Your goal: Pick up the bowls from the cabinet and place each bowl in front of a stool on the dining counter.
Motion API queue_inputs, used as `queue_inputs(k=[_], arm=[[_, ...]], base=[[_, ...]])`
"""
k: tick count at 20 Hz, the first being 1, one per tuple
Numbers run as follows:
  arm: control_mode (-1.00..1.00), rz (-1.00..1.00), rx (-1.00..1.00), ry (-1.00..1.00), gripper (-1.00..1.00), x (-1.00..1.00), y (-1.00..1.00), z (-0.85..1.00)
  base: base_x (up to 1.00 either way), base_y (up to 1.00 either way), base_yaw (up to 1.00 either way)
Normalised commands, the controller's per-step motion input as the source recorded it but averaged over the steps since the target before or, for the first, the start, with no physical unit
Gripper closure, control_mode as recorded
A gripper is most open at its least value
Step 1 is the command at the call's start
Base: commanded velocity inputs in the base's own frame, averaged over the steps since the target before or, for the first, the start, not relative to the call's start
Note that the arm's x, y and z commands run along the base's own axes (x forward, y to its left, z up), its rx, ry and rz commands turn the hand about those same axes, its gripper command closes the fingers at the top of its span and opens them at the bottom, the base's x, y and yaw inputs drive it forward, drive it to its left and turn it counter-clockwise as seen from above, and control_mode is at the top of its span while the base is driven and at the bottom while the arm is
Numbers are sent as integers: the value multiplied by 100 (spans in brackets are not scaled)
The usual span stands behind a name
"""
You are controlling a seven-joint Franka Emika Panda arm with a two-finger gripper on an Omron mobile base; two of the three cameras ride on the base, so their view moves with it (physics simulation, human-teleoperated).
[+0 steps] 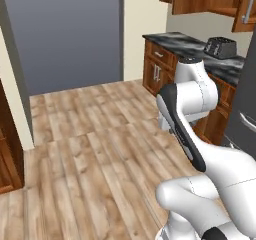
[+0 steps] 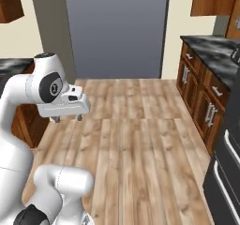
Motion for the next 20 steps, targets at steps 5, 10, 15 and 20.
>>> queue_inputs(k=[5, 10, 15, 20], arm=[[100, 0, 0, 0, -100, 0, 0, 0], [100, 0, 0, 0, -100, 0, 0, 0], [100, 0, 0, 0, -100, 0, 0, 0], [100, 0, 0, 0, -100, 0, 0, 0]], base=[[100, 1, -2], [100, 0, -7], [100, 0, -24], [100, 0, -42]])
